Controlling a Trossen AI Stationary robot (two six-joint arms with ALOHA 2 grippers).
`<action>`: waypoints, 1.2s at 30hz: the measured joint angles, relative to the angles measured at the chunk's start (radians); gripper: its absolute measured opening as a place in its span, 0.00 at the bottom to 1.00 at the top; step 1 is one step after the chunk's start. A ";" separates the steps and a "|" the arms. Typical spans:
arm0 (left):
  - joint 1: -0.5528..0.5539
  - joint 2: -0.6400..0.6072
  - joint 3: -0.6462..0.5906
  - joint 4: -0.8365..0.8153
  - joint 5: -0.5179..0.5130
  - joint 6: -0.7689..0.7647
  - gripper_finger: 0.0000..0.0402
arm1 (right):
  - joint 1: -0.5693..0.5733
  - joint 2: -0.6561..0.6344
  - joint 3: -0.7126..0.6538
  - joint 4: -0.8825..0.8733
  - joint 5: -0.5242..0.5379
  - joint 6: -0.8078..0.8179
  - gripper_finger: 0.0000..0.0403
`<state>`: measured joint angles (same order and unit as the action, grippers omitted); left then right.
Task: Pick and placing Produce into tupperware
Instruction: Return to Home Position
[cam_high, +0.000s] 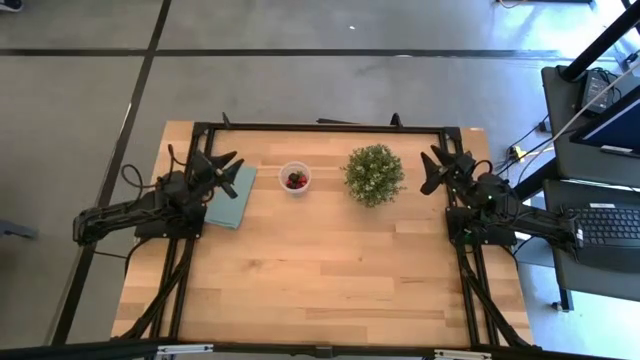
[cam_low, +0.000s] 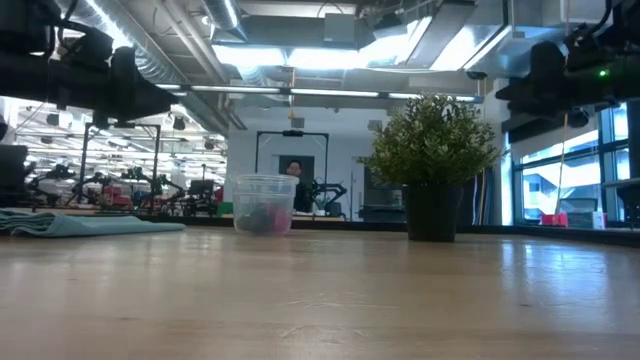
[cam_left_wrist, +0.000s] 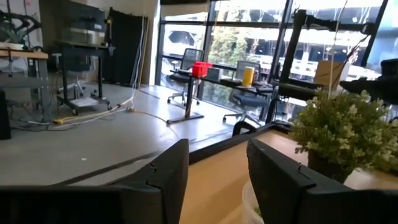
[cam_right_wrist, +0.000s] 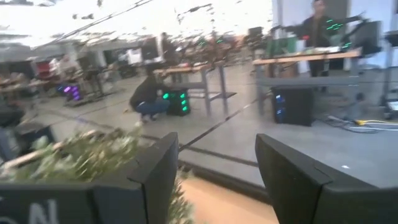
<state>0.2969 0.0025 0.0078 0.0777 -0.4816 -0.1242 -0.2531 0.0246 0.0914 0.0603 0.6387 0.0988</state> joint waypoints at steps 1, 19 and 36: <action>0.000 0.000 0.000 -0.002 0.001 0.002 0.39 | 0.000 0.000 0.000 -0.012 -0.019 0.001 0.54; 0.000 0.016 0.000 -0.010 0.024 0.003 0.40 | 0.000 0.000 0.000 -0.148 -0.066 0.085 0.54; 0.000 0.154 0.000 -0.011 0.035 -0.006 0.38 | 0.000 0.000 -0.007 -0.272 -0.059 0.178 0.54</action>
<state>0.2970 0.1570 0.0082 0.0666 -0.4469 -0.1299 -0.2528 0.0246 0.0847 -0.2120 0.5798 0.2770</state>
